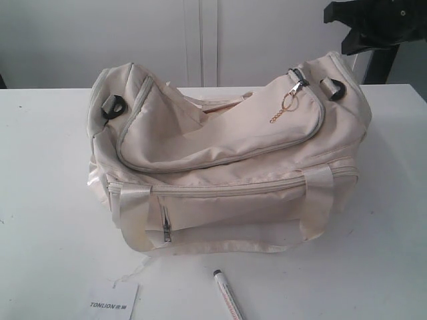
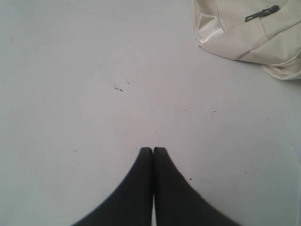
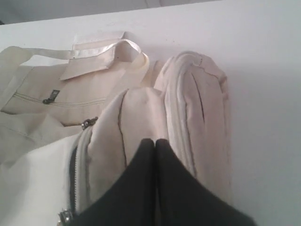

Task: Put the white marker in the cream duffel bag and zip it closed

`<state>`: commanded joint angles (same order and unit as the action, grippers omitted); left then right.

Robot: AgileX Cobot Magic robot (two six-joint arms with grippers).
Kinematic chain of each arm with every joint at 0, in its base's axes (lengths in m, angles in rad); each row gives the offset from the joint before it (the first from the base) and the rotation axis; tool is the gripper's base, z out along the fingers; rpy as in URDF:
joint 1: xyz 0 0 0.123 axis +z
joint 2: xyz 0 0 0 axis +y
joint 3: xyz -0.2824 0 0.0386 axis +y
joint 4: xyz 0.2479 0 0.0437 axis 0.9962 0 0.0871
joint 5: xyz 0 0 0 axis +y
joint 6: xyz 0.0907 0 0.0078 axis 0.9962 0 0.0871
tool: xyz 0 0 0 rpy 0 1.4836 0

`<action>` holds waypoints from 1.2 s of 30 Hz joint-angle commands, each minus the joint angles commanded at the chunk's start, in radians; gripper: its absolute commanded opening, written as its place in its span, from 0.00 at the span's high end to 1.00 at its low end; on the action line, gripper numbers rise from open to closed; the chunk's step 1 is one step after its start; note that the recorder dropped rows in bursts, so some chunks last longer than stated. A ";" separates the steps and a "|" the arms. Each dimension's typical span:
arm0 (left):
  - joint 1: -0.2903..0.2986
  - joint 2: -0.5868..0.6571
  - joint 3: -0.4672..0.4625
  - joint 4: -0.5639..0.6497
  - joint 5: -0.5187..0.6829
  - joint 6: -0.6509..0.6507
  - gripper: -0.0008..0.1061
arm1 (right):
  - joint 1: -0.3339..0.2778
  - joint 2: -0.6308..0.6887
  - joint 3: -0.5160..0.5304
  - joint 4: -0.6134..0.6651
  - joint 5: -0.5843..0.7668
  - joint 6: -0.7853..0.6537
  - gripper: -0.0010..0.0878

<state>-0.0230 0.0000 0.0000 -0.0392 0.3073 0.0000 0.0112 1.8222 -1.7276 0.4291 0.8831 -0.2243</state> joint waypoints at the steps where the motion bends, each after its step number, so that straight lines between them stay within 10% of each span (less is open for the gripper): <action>1: 0.000 0.000 0.000 0.000 0.000 0.000 0.99 | -0.009 0.013 -0.022 0.025 0.025 -0.015 0.99; 11: 0.000 0.000 0.000 0.000 0.000 0.000 0.99 | -0.042 0.070 -0.109 0.030 0.107 -0.036 0.95; 23: 0.000 0.000 0.000 0.000 0.000 0.000 0.99 | -0.042 0.111 -0.109 -0.036 0.108 -0.036 0.35; 36: 0.000 0.000 0.000 0.000 0.000 0.000 0.99 | -0.042 0.158 -0.078 0.022 0.108 -0.043 0.33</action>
<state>-0.0230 0.0000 0.0000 -0.0392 0.3073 0.0000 -0.0304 1.9804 -1.8053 0.4514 0.9908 -0.2677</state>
